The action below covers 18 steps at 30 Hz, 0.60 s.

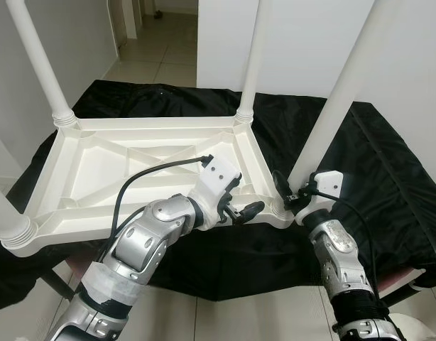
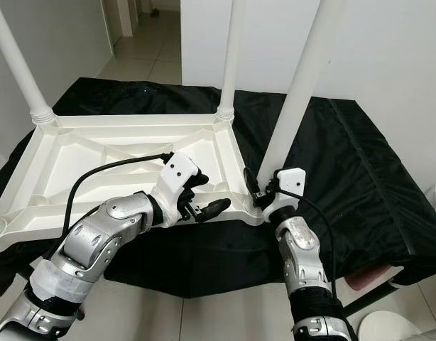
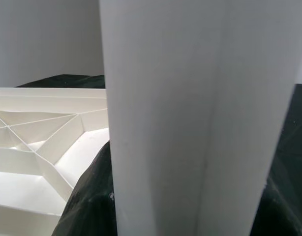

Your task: Building children table

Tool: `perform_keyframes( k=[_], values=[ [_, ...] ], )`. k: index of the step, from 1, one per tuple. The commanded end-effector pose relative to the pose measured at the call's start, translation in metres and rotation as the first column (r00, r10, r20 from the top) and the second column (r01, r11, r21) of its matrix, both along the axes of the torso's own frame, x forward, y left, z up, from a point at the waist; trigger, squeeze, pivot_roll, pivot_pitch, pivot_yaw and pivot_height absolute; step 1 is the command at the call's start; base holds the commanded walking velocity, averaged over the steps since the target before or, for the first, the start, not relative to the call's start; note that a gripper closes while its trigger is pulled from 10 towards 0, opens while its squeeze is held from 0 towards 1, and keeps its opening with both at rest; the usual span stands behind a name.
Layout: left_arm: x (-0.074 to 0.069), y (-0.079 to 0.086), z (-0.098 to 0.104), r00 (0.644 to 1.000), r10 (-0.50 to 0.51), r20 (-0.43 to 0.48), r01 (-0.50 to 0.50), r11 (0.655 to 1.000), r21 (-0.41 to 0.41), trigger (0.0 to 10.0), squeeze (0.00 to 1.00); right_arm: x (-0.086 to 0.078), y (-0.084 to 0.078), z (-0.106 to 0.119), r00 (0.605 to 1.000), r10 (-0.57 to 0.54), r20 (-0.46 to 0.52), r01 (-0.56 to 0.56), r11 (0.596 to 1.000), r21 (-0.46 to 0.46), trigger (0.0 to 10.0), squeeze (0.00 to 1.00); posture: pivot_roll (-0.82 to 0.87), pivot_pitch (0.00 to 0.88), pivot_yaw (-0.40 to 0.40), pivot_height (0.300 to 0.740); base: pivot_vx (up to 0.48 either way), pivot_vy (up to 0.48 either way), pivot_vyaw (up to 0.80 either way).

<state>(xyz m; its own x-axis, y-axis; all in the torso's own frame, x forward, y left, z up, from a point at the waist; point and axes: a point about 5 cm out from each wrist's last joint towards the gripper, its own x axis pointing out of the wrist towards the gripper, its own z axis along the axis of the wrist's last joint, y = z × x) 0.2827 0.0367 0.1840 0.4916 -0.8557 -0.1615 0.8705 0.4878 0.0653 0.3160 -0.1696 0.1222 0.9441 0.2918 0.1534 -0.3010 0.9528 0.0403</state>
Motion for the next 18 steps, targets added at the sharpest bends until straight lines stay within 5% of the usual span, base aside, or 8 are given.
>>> perform_keyframes(
  k=[1, 7, 14, 18],
  values=[
    [-0.001, -0.001, 0.007, 0.999, -0.035, 0.015, 0.036, 0.999, -0.006, 10.0, 0.0, -0.013, 0.002, -0.05, 0.967, 0.002, -0.253, -0.002, 1.0, -0.001, 10.0, 0.0, 0.04, 0.039, -0.02, 0.74, 0.0, 0.0, 0.0],
    [-0.001, 0.0, 0.007, 0.999, -0.031, 0.014, 0.031, 0.999, -0.008, 10.0, 0.0, -0.026, 0.01, -0.044, 0.993, 0.057, -0.106, -0.066, 0.994, -0.089, 10.0, 0.0, 0.04, 0.04, -0.022, 0.74, 0.0, 0.0, 0.0],
    [0.0, 0.0, 0.008, 0.999, -0.029, 0.017, 0.029, 1.0, -0.007, 10.0, 0.0, -0.029, 0.01, -0.044, 0.994, 0.065, -0.093, -0.075, 0.991, -0.111, 10.0, 0.0, 0.04, 0.041, -0.02, 0.74, 0.0, 0.0, 0.0],
    [0.001, 0.001, 0.008, 0.999, -0.029, 0.019, 0.029, 1.0, -0.006, 10.0, 0.0, -0.025, 0.007, -0.045, 0.99, 0.039, -0.133, -0.046, 0.998, -0.051, 10.0, 0.0, 0.04, 0.039, -0.017, 0.74, 0.0, 0.0, 0.0]
  ],
)
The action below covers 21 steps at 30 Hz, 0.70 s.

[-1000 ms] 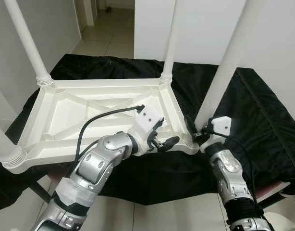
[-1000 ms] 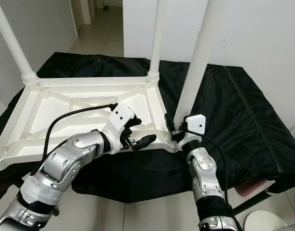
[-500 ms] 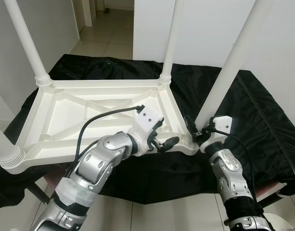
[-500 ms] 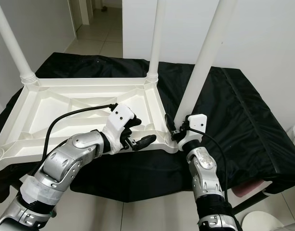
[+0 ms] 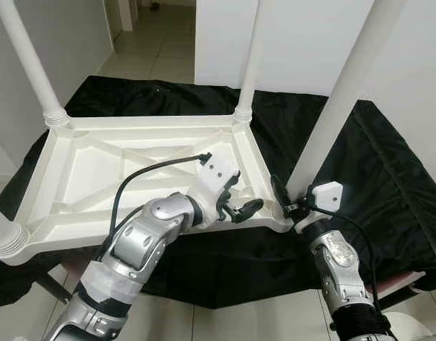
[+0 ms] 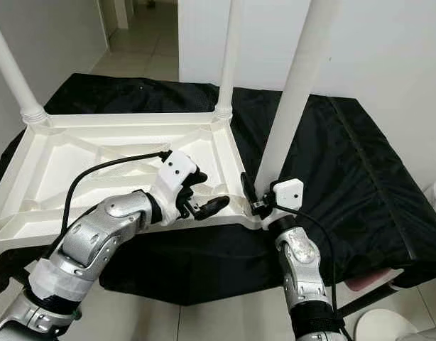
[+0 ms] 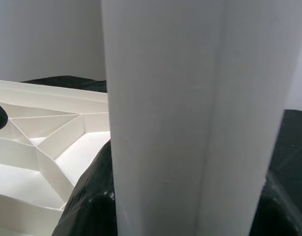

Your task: Building children table

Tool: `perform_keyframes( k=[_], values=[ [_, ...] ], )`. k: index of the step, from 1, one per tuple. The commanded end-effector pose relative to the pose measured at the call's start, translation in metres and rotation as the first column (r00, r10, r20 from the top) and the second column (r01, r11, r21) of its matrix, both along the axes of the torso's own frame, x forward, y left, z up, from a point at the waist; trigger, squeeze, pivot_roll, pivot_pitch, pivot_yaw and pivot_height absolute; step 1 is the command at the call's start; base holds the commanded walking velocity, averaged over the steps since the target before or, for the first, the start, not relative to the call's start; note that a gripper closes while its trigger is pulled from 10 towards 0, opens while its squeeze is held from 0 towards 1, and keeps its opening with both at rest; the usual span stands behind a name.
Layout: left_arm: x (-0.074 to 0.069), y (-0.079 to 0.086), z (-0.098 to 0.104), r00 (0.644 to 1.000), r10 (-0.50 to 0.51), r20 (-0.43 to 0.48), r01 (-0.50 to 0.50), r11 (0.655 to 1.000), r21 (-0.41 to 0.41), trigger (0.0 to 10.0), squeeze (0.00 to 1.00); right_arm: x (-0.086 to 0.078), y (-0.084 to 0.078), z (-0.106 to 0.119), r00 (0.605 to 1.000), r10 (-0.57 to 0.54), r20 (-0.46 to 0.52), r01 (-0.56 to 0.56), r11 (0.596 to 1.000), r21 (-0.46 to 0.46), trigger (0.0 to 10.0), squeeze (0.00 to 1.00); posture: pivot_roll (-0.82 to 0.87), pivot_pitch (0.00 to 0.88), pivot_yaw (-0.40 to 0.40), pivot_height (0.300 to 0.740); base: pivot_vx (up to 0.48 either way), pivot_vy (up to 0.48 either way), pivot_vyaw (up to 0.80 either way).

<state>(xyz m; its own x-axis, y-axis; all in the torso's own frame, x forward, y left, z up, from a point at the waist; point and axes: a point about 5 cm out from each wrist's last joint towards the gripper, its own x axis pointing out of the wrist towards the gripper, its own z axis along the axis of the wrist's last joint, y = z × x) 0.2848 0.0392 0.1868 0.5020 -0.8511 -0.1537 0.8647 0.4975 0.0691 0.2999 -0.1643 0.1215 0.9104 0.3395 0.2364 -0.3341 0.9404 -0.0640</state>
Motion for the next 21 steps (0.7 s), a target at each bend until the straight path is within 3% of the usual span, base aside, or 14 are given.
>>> perform_keyframes(
  k=[1, 4, 8, 18, 21],
  values=[
    [-0.001, -0.001, 0.006, 0.999, -0.04, 0.012, 0.04, 0.999, 0.0, 10.0, 0.0, -0.007, 0.001, -0.044, 0.966, -0.004, -0.257, 0.011, 1.0, 0.025, 10.0, 0.0, 0.04, 0.038, -0.017, 0.74, 0.0, 0.0, 0.0],
    [-0.001, -0.001, 0.006, 0.999, -0.04, 0.015, 0.04, 0.999, 0.0, 10.0, 0.0, -0.003, 0.002, -0.045, 0.954, -0.017, -0.299, 0.033, 0.998, 0.048, 10.0, 0.0, 0.04, 0.038, -0.015, 0.74, 0.0, 0.0, 0.0],
    [0.0, -0.001, 0.007, 0.999, -0.04, 0.017, 0.04, 0.999, 0.0, 10.0, 0.0, 0.0, 0.005, -0.044, 0.945, -0.01, -0.327, 0.015, 1.0, 0.012, 10.0, 0.0, 0.04, 0.037, -0.016, 0.74, 0.0, 0.0, 0.0],
    [0.0, 0.0, 0.008, 0.999, -0.037, 0.019, 0.037, 0.999, 0.001, 10.0, 0.0, 0.003, 0.007, -0.036, 0.952, 0.002, -0.305, -0.008, 1.0, -0.016, 10.0, 0.0, 0.05, 0.036, -0.016, 0.74, 0.0, 0.0, 0.0],
    [0.0, 0.001, 0.008, 0.999, -0.033, 0.022, 0.033, 0.999, 0.002, 10.0, 0.0, 0.004, 0.007, -0.033, 0.958, -0.053, -0.28, 0.046, 0.998, -0.033, 10.0, 0.0, 0.05, 0.035, -0.018, 0.74, 0.0, 0.0, 0.0]
  ],
)
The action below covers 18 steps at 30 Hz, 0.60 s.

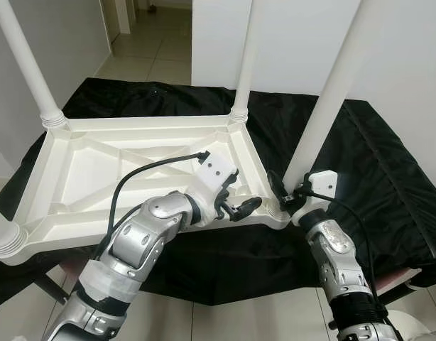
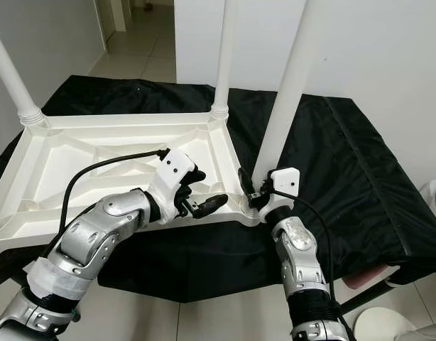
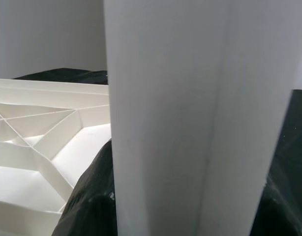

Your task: Building children table

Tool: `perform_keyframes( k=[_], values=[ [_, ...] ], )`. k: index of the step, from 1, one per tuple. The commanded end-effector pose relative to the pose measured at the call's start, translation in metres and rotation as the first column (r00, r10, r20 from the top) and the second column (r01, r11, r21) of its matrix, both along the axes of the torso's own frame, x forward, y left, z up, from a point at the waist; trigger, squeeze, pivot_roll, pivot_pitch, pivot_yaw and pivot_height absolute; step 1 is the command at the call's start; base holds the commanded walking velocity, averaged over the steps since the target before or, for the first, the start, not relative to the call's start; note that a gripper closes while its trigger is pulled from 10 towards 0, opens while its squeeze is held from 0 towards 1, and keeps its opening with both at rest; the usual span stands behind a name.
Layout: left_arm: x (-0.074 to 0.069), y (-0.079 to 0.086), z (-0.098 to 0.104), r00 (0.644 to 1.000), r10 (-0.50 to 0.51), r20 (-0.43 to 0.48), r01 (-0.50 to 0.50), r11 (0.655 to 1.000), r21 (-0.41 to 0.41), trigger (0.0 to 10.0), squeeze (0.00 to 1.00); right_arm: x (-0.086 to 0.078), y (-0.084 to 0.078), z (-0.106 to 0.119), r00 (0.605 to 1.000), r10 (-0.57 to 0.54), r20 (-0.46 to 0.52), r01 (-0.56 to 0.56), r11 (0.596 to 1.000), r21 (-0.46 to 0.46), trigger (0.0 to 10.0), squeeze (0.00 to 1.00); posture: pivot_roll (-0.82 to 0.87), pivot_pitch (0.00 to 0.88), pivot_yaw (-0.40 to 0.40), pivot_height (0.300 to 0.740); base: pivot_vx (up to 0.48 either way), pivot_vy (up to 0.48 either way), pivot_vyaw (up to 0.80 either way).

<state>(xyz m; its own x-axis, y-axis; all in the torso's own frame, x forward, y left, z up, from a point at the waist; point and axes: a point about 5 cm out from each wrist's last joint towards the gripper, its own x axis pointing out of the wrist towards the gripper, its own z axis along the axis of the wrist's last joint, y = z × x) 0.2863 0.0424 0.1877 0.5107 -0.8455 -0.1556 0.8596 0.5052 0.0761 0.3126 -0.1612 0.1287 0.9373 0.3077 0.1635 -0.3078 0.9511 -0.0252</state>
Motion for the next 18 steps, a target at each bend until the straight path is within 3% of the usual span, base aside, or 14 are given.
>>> perform_keyframes(
  k=[1, 2, 3, 5, 7, 8, 10, 16, 18],
  values=[
    [-0.001, -0.001, 0.007, 0.999, -0.04, 0.018, 0.04, 0.999, -0.003, 10.0, 0.0, -0.009, 0.004, -0.038, 0.979, -0.086, -0.184, 0.082, 0.996, -0.025, 10.0, 0.0, 0.05, 0.032, -0.023, 0.74, 0.0, 0.0, 0.0],
    [-0.001, -0.001, 0.007, 0.999, -0.04, 0.018, 0.04, 0.999, -0.003, 10.0, 0.0, -0.009, 0.004, -0.038, 0.979, -0.086, -0.184, 0.082, 0.996, -0.025, 10.0, 0.0, 0.05, 0.032, -0.023, 0.74, 0.0, 0.0, 0.0],
    [-0.001, -0.001, 0.007, 0.999, -0.037, 0.019, 0.037, 0.999, -0.002, 10.0, 0.0, -0.01, 0.004, -0.037, 0.971, -0.162, -0.175, 0.167, 0.986, 0.011, 10.0, 0.0, 0.05, 0.033, -0.022, 0.74, 0.0, 0.0, 0.0],
    [-0.001, -0.001, 0.007, 0.999, -0.037, 0.019, 0.037, 0.999, -0.002, 10.0, 0.0, -0.01, 0.004, -0.037, 0.971, -0.162, -0.175, 0.167, 0.986, 0.011, 10.0, 0.0, 0.05, 0.033, -0.022, 0.74, 0.0, 0.0, 0.0],
    [-0.001, -0.001, 0.008, 0.999, -0.033, 0.02, 0.033, 0.999, -0.004, 10.0, 0.0, -0.014, 0.004, -0.036, 0.93, -0.327, -0.17, 0.34, 0.939, 0.057, 10.0, 0.0, 0.05, 0.031, -0.023, 0.74, 0.0, 0.0, 0.0],
    [-0.001, -0.001, 0.008, 0.999, -0.033, 0.02, 0.033, 0.999, -0.004, 10.0, 0.0, -0.014, 0.004, -0.036, 0.93, -0.327, -0.17, 0.34, 0.939, 0.057, 10.0, 0.0, 0.05, 0.031, -0.023, 0.74, 0.0, 0.0, 0.0],
    [0.0, -0.001, 0.008, 0.999, -0.03, 0.023, 0.03, 1.0, -0.004, 10.0, 0.0, -0.019, 0.009, -0.036, 0.889, -0.424, -0.171, 0.444, 0.89, 0.102, 10.0, 0.0, 0.06, 0.028, -0.025, 0.74, 0.0, 0.0, 0.0],
    [0.001, 0.0, 0.009, 0.999, -0.028, 0.026, 0.028, 1.0, -0.004, 10.0, 0.0, -0.023, 0.005, -0.032, 0.842, -0.515, -0.16, 0.537, 0.829, 0.156, 10.0, 0.0, 0.06, 0.024, -0.024, 0.74, 0.0, 0.0, 0.0],
    [0.001, 0.0, 0.009, 0.999, -0.027, 0.027, 0.027, 1.0, -0.005, 10.0, 0.0, -0.023, -0.002, -0.028, 0.806, -0.57, -0.158, 0.591, 0.787, 0.176, 10.0, 0.0, 0.06, 0.022, -0.025, 0.74, 0.0, 0.0, 0.0]
  ],
)
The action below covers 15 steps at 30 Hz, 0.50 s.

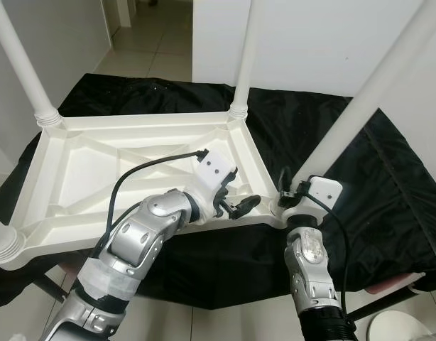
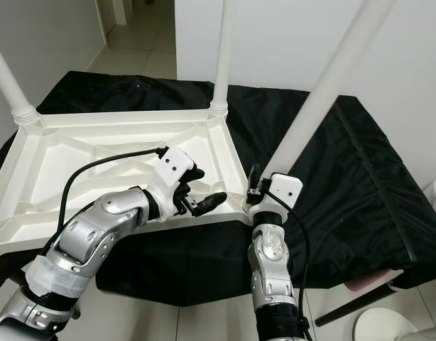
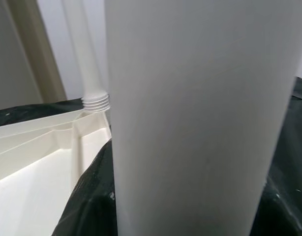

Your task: Building children table

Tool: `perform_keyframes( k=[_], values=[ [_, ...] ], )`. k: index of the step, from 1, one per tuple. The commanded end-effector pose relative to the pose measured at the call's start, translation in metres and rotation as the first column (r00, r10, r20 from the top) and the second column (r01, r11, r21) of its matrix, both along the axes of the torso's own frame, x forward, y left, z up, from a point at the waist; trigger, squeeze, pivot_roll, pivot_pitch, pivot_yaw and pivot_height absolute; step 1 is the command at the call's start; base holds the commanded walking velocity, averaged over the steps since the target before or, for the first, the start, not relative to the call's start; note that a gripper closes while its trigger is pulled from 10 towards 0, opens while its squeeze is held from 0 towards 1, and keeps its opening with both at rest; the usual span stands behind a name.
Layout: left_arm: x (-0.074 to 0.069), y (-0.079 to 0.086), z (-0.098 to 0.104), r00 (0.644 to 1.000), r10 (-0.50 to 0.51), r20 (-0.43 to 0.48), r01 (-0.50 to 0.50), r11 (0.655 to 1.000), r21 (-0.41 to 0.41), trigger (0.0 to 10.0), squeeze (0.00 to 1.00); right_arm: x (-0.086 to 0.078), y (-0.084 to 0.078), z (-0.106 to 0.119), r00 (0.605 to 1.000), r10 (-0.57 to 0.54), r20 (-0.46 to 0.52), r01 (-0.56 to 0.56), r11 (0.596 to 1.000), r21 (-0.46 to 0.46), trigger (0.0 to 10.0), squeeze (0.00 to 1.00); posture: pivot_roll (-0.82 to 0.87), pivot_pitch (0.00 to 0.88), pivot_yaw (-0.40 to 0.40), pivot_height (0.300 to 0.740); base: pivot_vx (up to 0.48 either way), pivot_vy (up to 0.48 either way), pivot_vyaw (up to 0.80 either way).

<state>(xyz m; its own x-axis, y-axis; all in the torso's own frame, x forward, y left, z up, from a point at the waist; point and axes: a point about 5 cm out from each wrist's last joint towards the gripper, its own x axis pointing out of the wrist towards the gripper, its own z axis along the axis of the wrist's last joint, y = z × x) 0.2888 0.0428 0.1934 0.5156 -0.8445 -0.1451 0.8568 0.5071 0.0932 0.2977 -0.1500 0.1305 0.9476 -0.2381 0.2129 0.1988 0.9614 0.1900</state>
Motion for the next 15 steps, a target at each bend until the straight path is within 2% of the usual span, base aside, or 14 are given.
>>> perform_keyframes(
  k=[1, 8, 10, 12, 14, 15],
  values=[
    [-0.001, -0.001, 0.004, 1.0, -0.03, 0.008, 0.03, 1.0, -0.005, 10.0, 0.0, -0.008, -0.019, -0.028, 0.983, -0.119, -0.14, 0.125, 0.992, 0.035, 10.0, 0.0, 0.06, 0.02, -0.025, 0.74, 0.0, 0.0, 0.0],
    [-0.001, -0.001, 0.004, 0.999, -0.031, 0.009, 0.031, 0.999, -0.007, 10.0, 0.0, -0.007, -0.024, -0.025, 0.979, -0.153, -0.136, 0.158, 0.987, 0.025, 10.0, 0.0, 0.06, 0.019, -0.025, 0.74, 0.0, 0.0, 0.0],
    [0.0, -0.002, 0.004, 1.0, -0.029, 0.01, 0.029, 1.0, -0.009, 10.0, 0.0, -0.003, -0.02, -0.019, 0.983, -0.147, -0.109, 0.143, 0.989, -0.04, 10.0, 0.0, 0.06, 0.019, -0.033, 0.74, 0.0, 0.0, 0.0],
    [0.0, -0.002, 0.004, 1.0, -0.029, 0.01, 0.029, 1.0, -0.009, 10.0, 0.0, -0.003, -0.02, -0.019, 0.983, -0.147, -0.109, 0.143, 0.989, -0.04, 10.0, 0.0, 0.06, 0.019, -0.033, 0.74, 0.0, 0.0, 0.0],
    [0.0, -0.002, 0.005, 1.0, -0.024, 0.013, 0.024, 1.0, -0.013, 10.0, 0.0, -0.003, -0.013, -0.015, 0.992, -0.1, -0.078, 0.089, 0.986, -0.138, 10.0, 0.0, 0.06, 0.02, -0.042, 0.74, 0.0, 0.0, 0.0],
    [0.0, -0.002, 0.005, 1.0, -0.024, 0.013, 0.024, 1.0, -0.013, 10.0, 0.0, -0.003, -0.013, -0.015, 0.992, -0.1, -0.078, 0.089, 0.986, -0.138, 10.0, 0.0, 0.06, 0.02, -0.042, 0.74, 0.0, 0.0, 0.0]
  ],
)
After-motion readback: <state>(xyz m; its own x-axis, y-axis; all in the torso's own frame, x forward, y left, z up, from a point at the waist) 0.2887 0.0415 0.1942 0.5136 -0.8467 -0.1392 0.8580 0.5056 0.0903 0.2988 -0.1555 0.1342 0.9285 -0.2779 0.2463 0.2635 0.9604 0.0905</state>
